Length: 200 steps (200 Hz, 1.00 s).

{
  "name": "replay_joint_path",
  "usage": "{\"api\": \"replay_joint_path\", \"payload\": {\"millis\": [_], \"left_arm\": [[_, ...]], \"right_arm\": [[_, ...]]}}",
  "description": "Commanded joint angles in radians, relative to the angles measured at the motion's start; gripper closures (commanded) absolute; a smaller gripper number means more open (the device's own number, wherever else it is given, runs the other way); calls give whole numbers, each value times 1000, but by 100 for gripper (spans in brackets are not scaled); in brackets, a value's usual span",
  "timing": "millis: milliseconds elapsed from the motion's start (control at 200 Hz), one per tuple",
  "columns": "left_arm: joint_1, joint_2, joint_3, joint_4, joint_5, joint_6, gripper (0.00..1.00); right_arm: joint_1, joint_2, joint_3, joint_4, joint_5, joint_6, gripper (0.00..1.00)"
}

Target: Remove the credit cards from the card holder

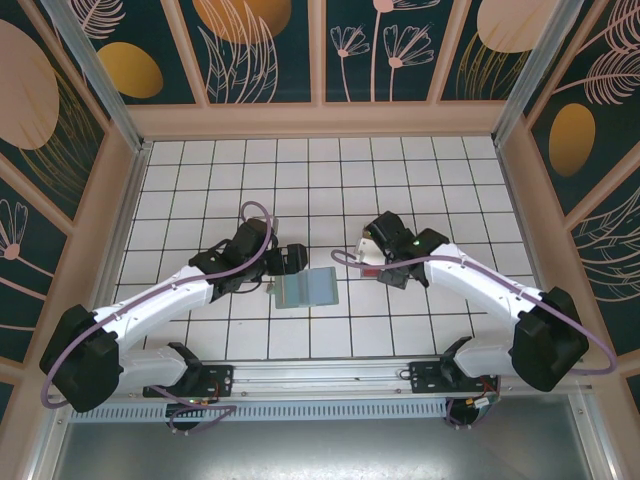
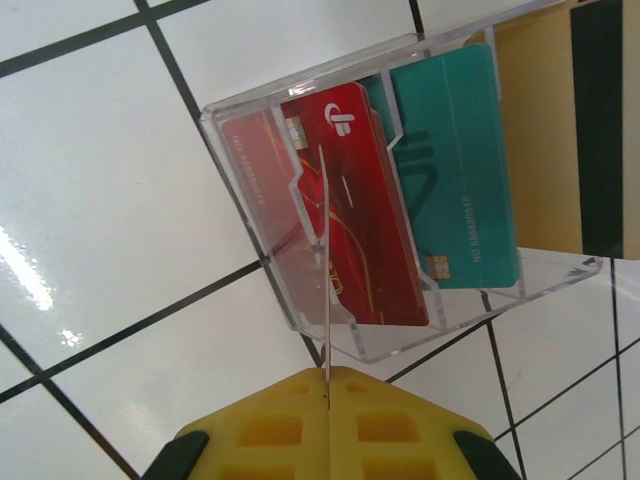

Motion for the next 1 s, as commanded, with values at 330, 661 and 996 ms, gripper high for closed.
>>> {"api": "replay_joint_path", "payload": {"millis": [330,661,996], "left_arm": [[3,-15,-22,19,-32,14,1],[3,-21,-31,19,-39,17,1],[3,-16,-31,18,-38,16,1]], "right_arm": [[23,45,33,28,87,-83,100],[32,61,-18,83,95,-129,100],[43,65,-42,88,58,-113,99]]}}
